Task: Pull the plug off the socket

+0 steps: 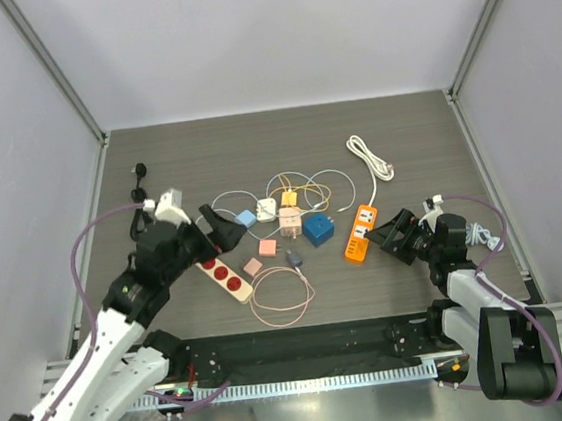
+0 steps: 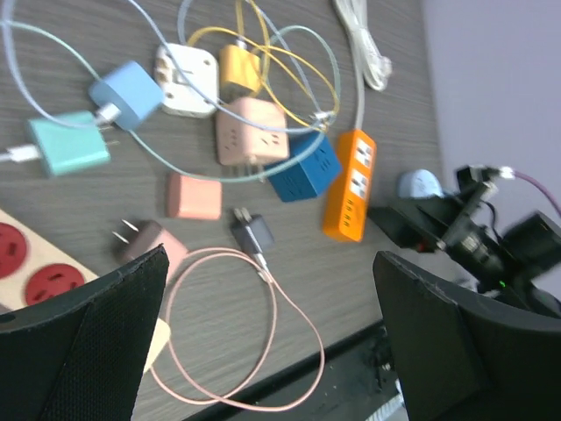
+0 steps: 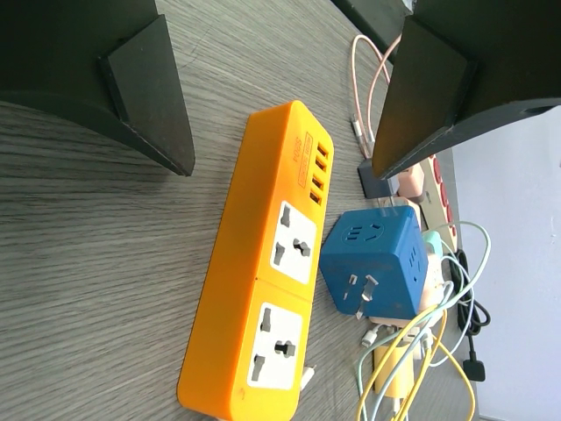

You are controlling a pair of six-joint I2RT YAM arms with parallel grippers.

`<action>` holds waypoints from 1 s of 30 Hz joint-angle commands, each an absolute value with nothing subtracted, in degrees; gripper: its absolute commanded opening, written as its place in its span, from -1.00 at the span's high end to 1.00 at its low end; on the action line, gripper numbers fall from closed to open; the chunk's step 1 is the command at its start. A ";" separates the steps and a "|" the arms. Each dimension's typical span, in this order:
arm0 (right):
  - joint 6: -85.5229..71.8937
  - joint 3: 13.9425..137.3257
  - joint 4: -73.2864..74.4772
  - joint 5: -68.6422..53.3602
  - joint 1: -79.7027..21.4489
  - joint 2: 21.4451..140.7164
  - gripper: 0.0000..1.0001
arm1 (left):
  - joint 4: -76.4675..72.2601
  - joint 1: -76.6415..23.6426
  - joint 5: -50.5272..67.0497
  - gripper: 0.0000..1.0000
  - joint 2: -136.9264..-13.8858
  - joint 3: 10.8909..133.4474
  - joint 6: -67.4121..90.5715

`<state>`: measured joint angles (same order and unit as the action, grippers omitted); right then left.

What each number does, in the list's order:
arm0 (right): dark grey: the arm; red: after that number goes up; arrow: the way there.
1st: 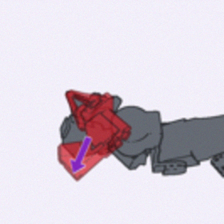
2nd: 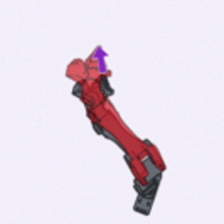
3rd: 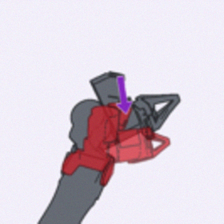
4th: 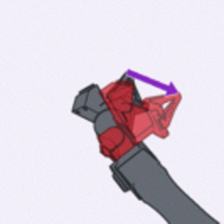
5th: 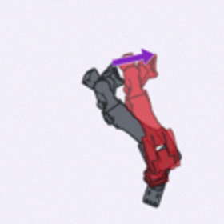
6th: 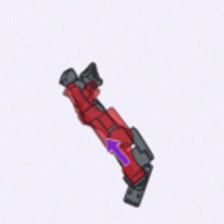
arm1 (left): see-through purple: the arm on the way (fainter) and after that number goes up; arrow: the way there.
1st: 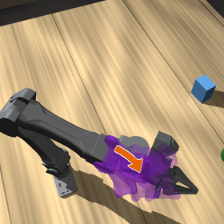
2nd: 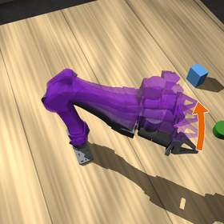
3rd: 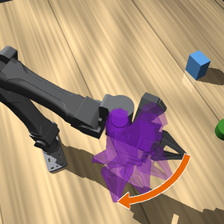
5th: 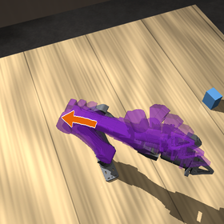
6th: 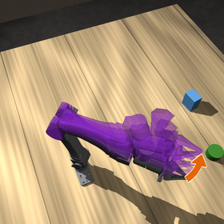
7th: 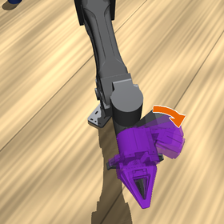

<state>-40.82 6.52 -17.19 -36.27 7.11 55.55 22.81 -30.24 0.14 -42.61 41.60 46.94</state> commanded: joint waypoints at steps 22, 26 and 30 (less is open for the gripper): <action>-54.38 -4.11 -20.52 -37.26 7.03 33.06 -0.99 | -2.99 -30.23 19.78 -0.99 0.79 -3.43 69.44; -58.36 -7.21 -17.78 -39.81 6.94 25.68 -0.99 | -2.11 -30.23 20.13 -0.99 1.85 -3.43 68.73; -57.05 -6.68 -6.53 -40.96 6.94 14.96 -0.99 | 2.01 -30.23 20.57 -1.00 2.29 -3.25 67.77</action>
<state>-55.64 2.24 -13.21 -38.59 7.11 19.94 1.63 -30.24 18.48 -0.47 2.55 68.69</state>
